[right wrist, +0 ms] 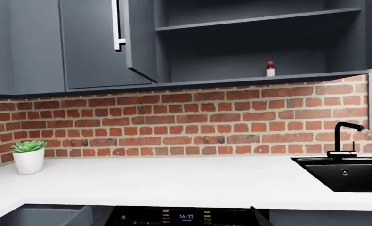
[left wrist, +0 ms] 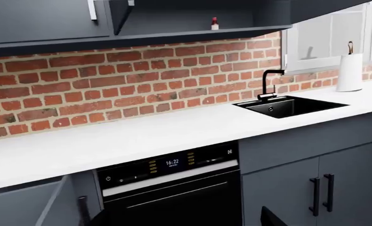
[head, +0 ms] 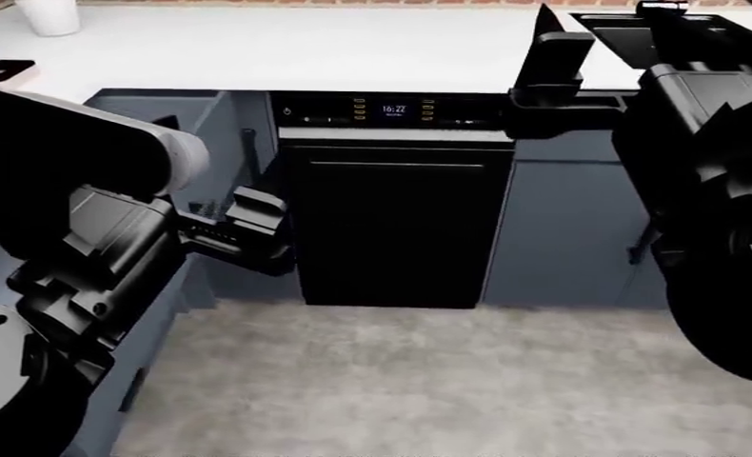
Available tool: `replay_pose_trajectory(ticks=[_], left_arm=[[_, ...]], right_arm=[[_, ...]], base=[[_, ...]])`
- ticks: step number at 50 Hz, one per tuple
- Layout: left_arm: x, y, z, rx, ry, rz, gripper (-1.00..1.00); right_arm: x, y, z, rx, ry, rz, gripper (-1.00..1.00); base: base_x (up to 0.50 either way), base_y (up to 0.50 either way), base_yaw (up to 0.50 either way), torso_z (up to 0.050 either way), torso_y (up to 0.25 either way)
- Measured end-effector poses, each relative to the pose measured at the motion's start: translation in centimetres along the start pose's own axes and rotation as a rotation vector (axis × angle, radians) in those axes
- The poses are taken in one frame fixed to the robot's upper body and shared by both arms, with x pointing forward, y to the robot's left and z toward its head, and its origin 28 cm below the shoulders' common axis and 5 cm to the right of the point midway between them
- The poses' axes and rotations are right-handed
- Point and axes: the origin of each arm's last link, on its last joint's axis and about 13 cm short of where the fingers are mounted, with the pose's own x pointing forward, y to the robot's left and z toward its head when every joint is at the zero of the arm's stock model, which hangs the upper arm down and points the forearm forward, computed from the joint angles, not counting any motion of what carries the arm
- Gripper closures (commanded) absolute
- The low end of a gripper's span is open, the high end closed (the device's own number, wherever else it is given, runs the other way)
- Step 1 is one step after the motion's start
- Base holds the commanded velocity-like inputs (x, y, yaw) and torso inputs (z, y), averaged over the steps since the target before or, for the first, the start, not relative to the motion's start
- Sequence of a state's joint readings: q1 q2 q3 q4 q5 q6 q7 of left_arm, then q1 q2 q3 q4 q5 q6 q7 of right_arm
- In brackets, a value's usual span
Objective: Pick and place the shaker into the drawer. Then close the cabinet.
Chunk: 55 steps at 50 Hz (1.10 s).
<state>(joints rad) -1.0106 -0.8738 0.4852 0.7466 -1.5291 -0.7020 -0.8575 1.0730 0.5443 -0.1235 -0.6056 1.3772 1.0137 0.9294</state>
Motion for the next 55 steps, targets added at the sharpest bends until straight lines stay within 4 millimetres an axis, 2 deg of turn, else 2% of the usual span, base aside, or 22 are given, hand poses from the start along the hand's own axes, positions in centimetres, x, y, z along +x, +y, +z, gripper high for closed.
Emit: replay_pose_trajectory(ticks=[11,15,19,22,31,44,50,55], left_arm=[[0.0,-0.1,0.0,-0.001,0.004,-0.005,-1.00],[0.1,-0.2,-0.1,-0.006,0.008,-0.008,-1.00],[0.4,-0.3,-0.8,-0.013,0.019,0.003,-1.00],[1.0,-0.6,-2.1,-0.026,0.032,0.025,-1.00],[4.3,-1.8,-8.8,-0.099,0.116,0.112,-1.00],[8.2,-2.4,-20.5,-0.079,0.258,0.292,-1.00],[8.6,-2.4,-24.5,-0.059,0.291,0.351,-1.00],[8.4,-2.5,-26.5,-0.058,0.294,0.369,-1.00]], right_arm=[[-0.1,0.1,-0.1,0.007,0.004,0.019,-1.00],[0.0,0.0,-0.2,-0.003,0.006,0.019,-1.00],[0.0,0.1,-0.7,-0.018,0.023,0.022,-1.00],[0.3,0.0,-1.8,-0.034,0.057,0.016,-1.00],[1.5,-0.6,-8.1,-0.067,0.227,-0.062,-1.00],[2.5,-2.5,-18.7,-0.092,0.343,-0.282,-1.00],[1.4,-3.3,-23.9,-0.030,0.359,-0.322,-1.00],[-0.2,-3.2,-27.1,-0.008,0.356,-0.291,-1.00]], base=[[-0.05,-0.50,0.00,0.000,0.000],[0.01,-0.08,0.00,0.000,0.000],[0.00,0.00,0.00,0.000,0.000],[0.00,0.00,0.00,0.000,0.000],[0.00,0.00,0.00,0.000,0.000],[0.00,0.00,0.00,0.000,0.000],[0.00,0.00,0.00,0.000,0.000],[0.00,0.00,0.00,0.000,0.000]])
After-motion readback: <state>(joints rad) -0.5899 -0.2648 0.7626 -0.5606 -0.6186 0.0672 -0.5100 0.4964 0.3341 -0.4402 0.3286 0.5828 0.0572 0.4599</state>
